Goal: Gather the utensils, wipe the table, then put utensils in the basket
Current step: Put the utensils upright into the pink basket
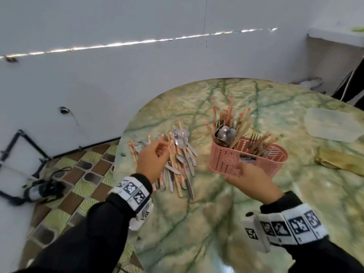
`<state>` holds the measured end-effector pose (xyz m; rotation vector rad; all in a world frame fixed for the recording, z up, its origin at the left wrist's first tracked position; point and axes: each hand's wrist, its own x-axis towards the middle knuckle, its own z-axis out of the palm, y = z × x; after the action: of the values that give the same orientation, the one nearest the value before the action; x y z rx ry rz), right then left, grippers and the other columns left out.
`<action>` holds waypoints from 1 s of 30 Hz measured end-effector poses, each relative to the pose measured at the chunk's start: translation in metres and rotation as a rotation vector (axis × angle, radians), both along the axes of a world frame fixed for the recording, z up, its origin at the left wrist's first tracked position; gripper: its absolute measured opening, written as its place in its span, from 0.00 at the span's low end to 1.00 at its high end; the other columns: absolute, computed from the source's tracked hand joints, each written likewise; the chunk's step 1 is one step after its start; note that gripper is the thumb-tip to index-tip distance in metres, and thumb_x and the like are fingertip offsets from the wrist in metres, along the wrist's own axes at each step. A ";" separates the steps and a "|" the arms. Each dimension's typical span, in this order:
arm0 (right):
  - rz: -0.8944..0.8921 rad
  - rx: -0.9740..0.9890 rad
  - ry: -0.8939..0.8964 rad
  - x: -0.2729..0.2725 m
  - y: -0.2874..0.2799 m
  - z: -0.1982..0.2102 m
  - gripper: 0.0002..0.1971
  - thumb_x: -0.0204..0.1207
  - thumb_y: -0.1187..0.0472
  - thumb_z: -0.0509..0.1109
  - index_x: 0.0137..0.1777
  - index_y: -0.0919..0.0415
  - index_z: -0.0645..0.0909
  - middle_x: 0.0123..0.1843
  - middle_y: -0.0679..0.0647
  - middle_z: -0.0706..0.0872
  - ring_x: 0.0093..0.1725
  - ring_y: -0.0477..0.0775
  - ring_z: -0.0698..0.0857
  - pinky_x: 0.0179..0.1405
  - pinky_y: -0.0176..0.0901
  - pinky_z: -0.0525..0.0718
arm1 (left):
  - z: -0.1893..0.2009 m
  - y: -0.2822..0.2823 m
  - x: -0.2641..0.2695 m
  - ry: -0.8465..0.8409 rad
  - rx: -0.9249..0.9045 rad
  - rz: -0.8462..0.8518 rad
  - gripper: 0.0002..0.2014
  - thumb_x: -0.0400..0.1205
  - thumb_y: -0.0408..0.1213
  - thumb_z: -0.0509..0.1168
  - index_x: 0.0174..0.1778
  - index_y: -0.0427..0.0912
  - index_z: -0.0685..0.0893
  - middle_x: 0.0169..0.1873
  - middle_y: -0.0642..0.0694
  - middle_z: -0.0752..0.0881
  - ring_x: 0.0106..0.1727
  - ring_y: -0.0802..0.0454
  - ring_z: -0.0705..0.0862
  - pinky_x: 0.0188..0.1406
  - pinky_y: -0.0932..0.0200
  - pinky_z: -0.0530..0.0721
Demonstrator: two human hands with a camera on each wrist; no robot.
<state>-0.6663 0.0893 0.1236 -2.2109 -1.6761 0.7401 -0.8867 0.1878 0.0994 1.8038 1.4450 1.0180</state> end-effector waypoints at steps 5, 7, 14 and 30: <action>-0.042 -0.197 0.157 -0.070 0.058 -0.035 0.20 0.76 0.54 0.69 0.62 0.66 0.78 0.55 0.57 0.83 0.56 0.56 0.82 0.45 0.39 0.78 | -0.023 0.051 -0.058 0.402 -0.404 0.034 0.16 0.80 0.45 0.65 0.53 0.35 0.79 0.51 0.41 0.79 0.56 0.44 0.79 0.54 0.56 0.74; -0.080 -0.237 0.145 -0.088 0.079 -0.054 0.22 0.76 0.51 0.70 0.61 0.68 0.78 0.57 0.60 0.83 0.59 0.60 0.83 0.53 0.42 0.81 | -0.040 0.064 -0.066 0.482 -0.547 0.025 0.26 0.79 0.52 0.64 0.60 0.31 0.78 0.61 0.34 0.80 0.62 0.41 0.79 0.62 0.52 0.75; -0.172 -0.360 -0.082 -0.121 0.126 -0.082 0.30 0.72 0.42 0.71 0.63 0.67 0.76 0.64 0.61 0.81 0.66 0.61 0.77 0.68 0.49 0.75 | -0.085 0.097 -0.061 0.583 -0.659 0.080 0.41 0.70 0.63 0.69 0.68 0.32 0.75 0.68 0.34 0.77 0.67 0.36 0.77 0.66 0.49 0.78; -0.357 -0.210 0.024 -0.127 0.151 -0.114 0.17 0.71 0.63 0.69 0.59 0.69 0.74 0.62 0.64 0.81 0.58 0.63 0.83 0.49 0.45 0.82 | -0.089 0.113 -0.063 0.363 -0.679 0.091 0.24 0.70 0.32 0.74 0.60 0.30 0.79 0.58 0.35 0.84 0.58 0.40 0.84 0.53 0.55 0.83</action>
<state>-0.7929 0.2400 0.0093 -2.5361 -1.1863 0.8720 -0.9501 0.3013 0.0101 1.4564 1.8175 0.1731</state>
